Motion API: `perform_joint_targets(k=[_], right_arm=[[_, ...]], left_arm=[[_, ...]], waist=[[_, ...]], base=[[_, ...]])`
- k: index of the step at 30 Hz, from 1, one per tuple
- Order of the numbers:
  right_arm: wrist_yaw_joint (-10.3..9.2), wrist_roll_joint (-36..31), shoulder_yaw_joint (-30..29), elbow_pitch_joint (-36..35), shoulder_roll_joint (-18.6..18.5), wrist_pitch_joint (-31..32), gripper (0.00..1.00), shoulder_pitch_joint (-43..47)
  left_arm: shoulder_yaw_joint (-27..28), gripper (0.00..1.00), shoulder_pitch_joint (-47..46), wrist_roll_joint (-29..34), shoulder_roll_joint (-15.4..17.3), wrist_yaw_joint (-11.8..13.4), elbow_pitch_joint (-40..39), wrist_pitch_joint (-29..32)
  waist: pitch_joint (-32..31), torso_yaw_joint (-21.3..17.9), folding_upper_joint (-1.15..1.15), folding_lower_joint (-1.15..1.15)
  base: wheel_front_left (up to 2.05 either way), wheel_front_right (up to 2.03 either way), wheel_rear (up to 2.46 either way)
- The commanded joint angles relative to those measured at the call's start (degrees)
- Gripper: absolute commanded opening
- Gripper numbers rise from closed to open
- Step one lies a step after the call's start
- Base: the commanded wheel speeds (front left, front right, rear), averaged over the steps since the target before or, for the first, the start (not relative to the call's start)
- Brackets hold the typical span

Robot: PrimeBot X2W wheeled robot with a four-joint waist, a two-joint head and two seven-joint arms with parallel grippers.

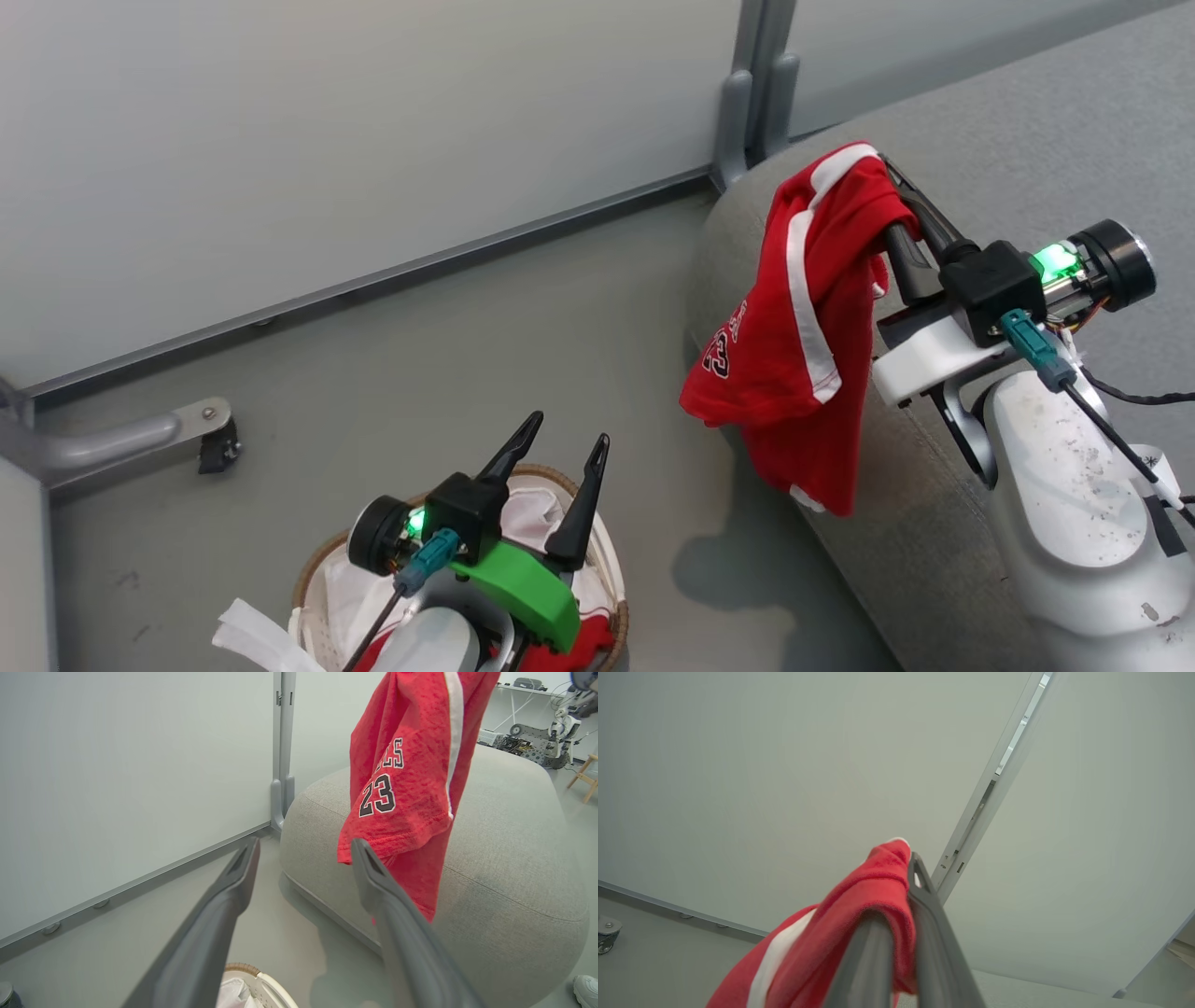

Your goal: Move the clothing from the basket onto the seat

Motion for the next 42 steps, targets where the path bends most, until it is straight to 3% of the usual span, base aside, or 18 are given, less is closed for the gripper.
perform_joint_targets(k=[1, 7, 14, 19, 27, 32, 37, 42], right_arm=[[-0.08, 0.4, -0.1, -0.1, -0.3, -0.3, 0.0, -1.1], [-0.08, 0.5, -0.6, 0.1, -0.8, -0.3, 0.0, -3.1], [-0.08, -0.1, -4.0, 1.6, -1.5, -0.3, 0.0, -6.8], [-0.08, -1.0, -9.9, 4.6, -2.7, -0.3, 0.0, -14.0], [-0.08, -2.7, -16.8, 8.8, -10.9, -0.3, 0.0, -29.5], [-0.08, -5.1, -20.3, 12.4, -14.2, -0.3, 0.0, -36.2], [-0.08, -7.3, -23.7, 17.1, -14.3, -0.2, 0.0, -37.7], [-0.08, -9.5, -26.5, 20.9, -12.5, -0.2, 0.0, -33.8]], left_arm=[[0.0, 1.0, -1.4, 0.4, 0.1, -0.2, -0.4, 0.0], [-1.6, 1.0, -3.5, 1.0, 0.2, -0.2, -0.5, 0.0], [-3.1, 1.0, -6.0, 1.3, 1.3, -0.2, -0.9, 0.0], [-3.8, 1.0, -7.9, 1.5, 2.3, -0.2, -0.8, 0.0], [-4.6, 1.0, -12.3, 2.3, 4.2, -0.2, -2.0, 0.0], [-4.2, 1.0, -14.7, 3.1, 5.3, -0.2, -3.3, 0.0], [-4.6, 1.0, -16.2, 3.7, 6.5, -0.2, -4.2, 0.0], [-4.4, 1.0, -17.6, 4.2, 7.5, -0.2, -5.0, 0.0]], waist=[[3.7, -5.1, 0.0, 0.0], [7.2, -8.5, 0.0, 0.0], [11.5, -8.7, 0.0, 0.0], [15.2, -7.1, 0.0, 0.0], [22.9, -2.5, 0.0, 0.0], [27.5, -0.4, 0.0, 0.0], [31.7, 1.1, 0.0, 0.0], [35.2, 2.0, 0.0, 0.0]], base=[[0.0, 0.0, 0.0], [0.0, 0.0, 0.0], [0.0, 0.0, 0.0], [0.0, 0.0, 0.0], [0.0, 0.0, 0.0], [0.0, 0.0, 0.0], [0.0, 0.0, 0.0], [0.0, 0.0, 0.0]])
